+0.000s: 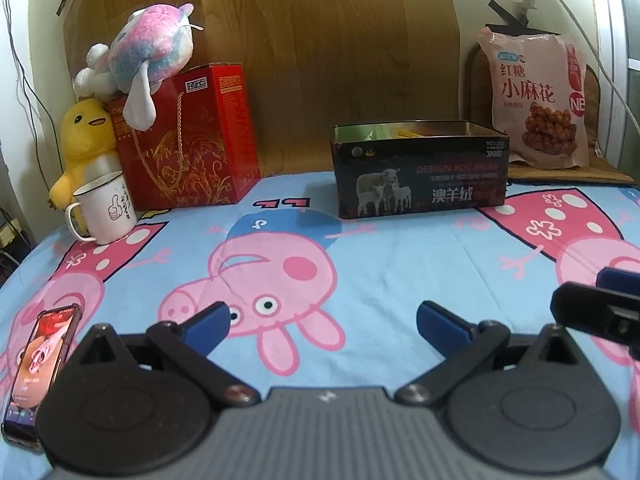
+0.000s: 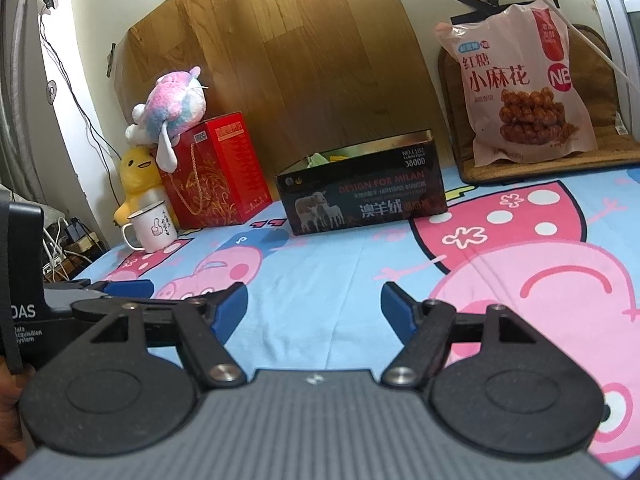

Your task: Organize snacks

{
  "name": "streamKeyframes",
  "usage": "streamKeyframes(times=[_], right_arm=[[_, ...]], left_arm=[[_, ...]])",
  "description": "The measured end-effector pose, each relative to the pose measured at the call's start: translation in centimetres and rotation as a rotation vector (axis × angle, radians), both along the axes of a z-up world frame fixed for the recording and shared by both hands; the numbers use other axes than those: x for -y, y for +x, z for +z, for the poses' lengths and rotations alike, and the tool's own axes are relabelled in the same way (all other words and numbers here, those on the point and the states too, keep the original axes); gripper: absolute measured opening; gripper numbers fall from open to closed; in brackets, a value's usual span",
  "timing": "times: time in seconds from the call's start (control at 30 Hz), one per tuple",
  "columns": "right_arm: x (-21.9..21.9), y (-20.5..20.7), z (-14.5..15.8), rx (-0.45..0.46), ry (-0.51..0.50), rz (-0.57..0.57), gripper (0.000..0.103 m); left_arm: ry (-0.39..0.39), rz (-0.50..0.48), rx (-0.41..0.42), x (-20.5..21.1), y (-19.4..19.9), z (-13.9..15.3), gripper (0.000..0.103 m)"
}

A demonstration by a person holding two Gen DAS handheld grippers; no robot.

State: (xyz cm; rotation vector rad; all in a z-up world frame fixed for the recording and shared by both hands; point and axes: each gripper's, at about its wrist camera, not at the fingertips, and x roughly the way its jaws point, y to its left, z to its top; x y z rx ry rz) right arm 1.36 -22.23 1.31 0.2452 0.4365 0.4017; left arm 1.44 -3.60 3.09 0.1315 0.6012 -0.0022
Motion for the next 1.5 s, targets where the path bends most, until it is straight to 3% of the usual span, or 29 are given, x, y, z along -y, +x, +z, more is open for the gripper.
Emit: streamKeyframes(times=[0.7, 1.5], right_arm=[[-0.1, -1.2, 0.9, 0.043, 0.013, -0.015, 0.099], [0.3, -1.2, 0.6, 0.035, 0.039, -0.044, 0.101]], left_arm=[[0.074, 0.067, 0.060, -0.3, -0.6, 1.1, 0.103], [0.093, 0.044, 0.066, 0.0, -0.8, 1.0, 0.103]])
